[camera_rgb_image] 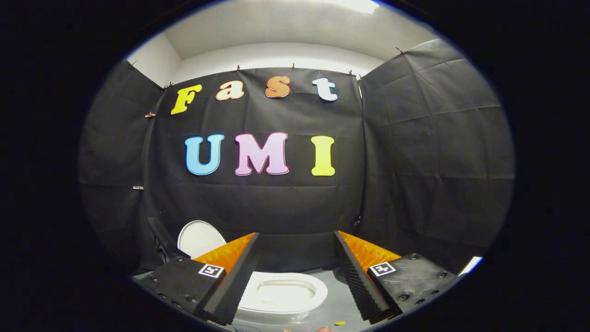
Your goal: Open the toilet lid.
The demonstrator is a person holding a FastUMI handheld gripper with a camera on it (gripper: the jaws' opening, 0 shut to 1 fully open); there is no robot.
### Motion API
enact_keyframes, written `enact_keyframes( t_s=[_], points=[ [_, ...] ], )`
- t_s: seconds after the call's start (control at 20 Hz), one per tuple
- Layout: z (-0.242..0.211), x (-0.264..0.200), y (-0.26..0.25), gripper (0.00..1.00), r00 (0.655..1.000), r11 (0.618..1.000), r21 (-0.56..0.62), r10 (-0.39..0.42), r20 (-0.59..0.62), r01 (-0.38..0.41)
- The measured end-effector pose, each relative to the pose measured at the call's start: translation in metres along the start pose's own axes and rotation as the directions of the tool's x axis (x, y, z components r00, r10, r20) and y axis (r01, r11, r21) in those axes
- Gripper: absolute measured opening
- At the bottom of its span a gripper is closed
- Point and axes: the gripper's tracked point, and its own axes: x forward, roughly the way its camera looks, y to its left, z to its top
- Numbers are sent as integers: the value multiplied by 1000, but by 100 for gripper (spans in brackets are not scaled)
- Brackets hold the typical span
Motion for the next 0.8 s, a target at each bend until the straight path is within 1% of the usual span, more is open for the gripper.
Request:
enact_keyframes(
  t_s=[0.3,0.5,0.8],
  points=[
    [6,-11,-18,98,1000,1000,10,0,18,0],
    [9,-11,-20,99,1000,1000,18,9,16,-9],
    [5,-12,-19,99,1000,1000,0,24,6,-24]
  ],
)
